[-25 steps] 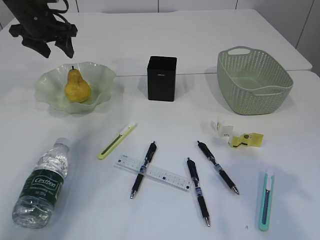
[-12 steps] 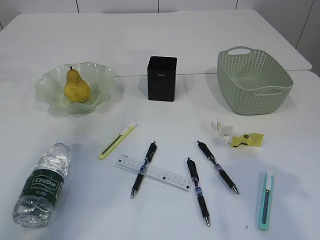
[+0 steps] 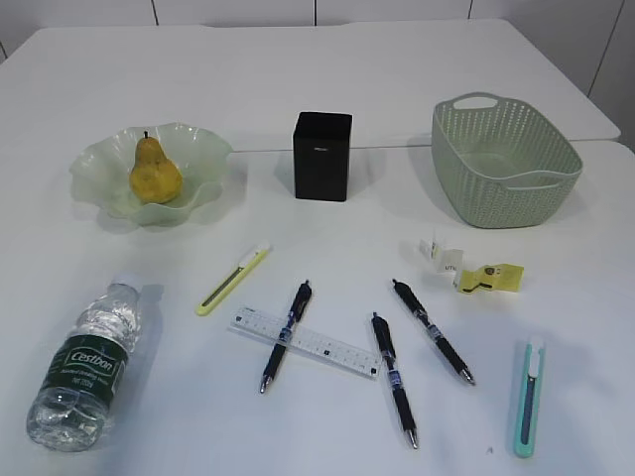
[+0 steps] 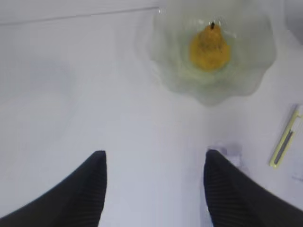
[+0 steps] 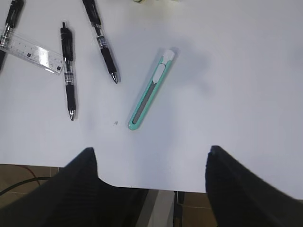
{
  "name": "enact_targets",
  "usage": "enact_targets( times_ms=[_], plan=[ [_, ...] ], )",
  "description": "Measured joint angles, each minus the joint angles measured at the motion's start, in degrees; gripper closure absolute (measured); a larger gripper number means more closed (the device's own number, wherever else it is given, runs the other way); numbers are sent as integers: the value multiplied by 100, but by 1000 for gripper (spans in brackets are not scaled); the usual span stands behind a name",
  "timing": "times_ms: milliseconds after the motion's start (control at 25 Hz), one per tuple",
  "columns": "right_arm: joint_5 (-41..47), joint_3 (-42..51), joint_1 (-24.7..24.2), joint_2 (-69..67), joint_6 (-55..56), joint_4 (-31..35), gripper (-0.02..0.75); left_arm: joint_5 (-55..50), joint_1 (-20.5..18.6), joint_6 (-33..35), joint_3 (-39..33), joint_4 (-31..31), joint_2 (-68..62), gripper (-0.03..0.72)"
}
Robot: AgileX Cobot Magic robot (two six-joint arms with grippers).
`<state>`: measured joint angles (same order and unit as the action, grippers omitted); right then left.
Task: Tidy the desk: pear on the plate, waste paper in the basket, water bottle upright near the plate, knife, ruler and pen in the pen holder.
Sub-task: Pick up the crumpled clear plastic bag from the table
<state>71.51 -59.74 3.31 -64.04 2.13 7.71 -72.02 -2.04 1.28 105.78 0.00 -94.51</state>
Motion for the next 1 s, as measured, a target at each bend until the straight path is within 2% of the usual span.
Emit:
enact_targets(
  times_ms=[240, 360, 680, 1000],
  plan=[
    [0, 0, 0, -146, 0, 0, 186, 0, 0, 4, -1192, -159, 413, 234],
    [-159, -9, 0, -476, -25, 23, 186, 0, 0, 4, -1480, -167, 606, 235],
    [-1153, -110, 0, -1734, -338, 261, 187, 0, 0, 4, -1536, -182, 1048, 240],
    [-1161, -1052, 0, -3150, -1383, 495, 188, 0, 0, 4, -1536, -241, 1064, 252]
  ],
)
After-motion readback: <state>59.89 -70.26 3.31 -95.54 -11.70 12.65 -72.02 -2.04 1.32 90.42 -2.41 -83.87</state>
